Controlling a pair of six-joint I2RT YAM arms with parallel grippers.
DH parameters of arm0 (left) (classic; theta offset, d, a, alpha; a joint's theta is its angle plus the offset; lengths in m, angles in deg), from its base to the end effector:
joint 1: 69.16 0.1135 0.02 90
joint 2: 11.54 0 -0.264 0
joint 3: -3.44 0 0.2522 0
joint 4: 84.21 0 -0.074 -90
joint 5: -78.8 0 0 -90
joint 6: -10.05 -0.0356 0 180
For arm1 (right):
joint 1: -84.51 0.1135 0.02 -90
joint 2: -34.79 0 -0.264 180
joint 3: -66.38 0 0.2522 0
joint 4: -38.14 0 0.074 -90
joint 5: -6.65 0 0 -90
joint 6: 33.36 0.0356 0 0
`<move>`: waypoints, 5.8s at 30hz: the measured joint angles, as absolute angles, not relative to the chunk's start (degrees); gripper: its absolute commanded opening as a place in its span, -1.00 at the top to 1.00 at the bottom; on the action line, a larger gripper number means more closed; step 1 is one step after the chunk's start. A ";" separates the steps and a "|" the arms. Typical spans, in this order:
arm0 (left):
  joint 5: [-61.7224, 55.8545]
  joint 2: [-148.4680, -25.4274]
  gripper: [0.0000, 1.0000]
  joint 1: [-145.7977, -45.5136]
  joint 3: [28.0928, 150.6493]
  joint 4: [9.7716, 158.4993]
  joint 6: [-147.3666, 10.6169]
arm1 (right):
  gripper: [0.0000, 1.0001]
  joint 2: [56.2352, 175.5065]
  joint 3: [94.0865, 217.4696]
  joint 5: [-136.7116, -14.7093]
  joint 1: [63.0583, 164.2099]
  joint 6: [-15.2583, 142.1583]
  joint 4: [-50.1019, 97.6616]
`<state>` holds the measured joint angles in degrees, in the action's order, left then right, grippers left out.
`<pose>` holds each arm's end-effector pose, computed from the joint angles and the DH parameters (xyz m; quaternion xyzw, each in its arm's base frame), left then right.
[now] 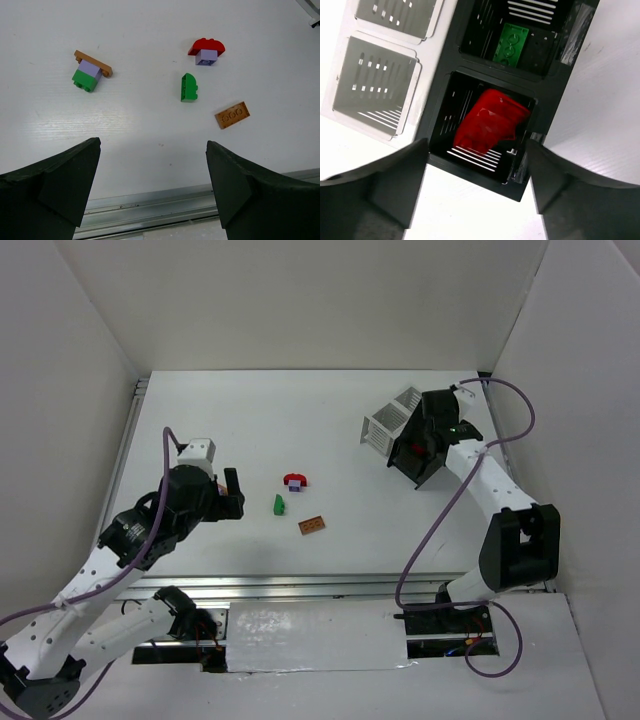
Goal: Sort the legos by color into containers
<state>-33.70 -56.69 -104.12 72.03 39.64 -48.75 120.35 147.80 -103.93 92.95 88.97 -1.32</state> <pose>0.1350 -0.0777 0.3432 -0.0652 0.8633 -0.1132 0.4874 0.3271 0.0359 0.2845 0.2560 0.8702 -0.0189 0.4205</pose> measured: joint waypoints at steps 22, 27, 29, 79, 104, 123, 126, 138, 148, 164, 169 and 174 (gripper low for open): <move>-42.46 -51.14 -0.99 -103.90 72.03 37.28 -45.58 | -0.99 136.68 168.48 -102.99 124.32 88.86 -4.73; -43.12 -50.96 -0.99 -103.57 72.03 37.15 -45.23 | -0.82 152.81 181.35 -107.08 128.82 92.75 -10.76; -43.05 -52.01 -0.99 -103.40 72.05 37.10 -45.23 | -0.78 156.28 182.58 -107.82 130.00 93.85 -13.19; -10.99 -52.56 -0.99 -101.23 61.30 63.86 -43.42 | 1.00 127.67 161.83 -114.27 133.63 111.07 -10.48; 5.03 -65.43 -0.52 -109.41 57.08 101.82 -37.52 | 1.00 107.98 153.22 -130.25 148.60 128.73 -8.92; 1.23 -65.47 -0.84 -109.49 57.39 99.83 -38.04 | 1.00 105.57 153.18 -132.47 151.16 128.14 -6.28; 0.64 -65.43 -0.79 -109.49 57.47 99.51 -38.17 | 1.00 105.44 153.09 -131.97 151.18 127.48 -5.51; 0.88 -65.12 0.00 -109.49 57.82 100.62 -38.81 | 1.00 106.45 152.74 -129.92 151.51 126.41 -3.28; 1.16 -65.01 1.00 -109.54 57.87 101.21 -39.51 | 0.58 106.54 152.68 -130.07 151.49 125.39 -2.39; 2.30 -63.40 1.00 -109.54 57.98 99.53 -42.22 | -0.99 103.96 147.06 -124.96 151.29 119.92 5.85; 5.49 -61.28 1.00 -109.54 59.09 94.54 -45.41 | -0.99 94.65 135.76 -111.43 145.91 107.07 17.74; 11.35 -59.31 1.00 -109.69 63.11 89.41 -49.10 | -0.99 83.91 130.45 -89.26 137.54 92.73 22.88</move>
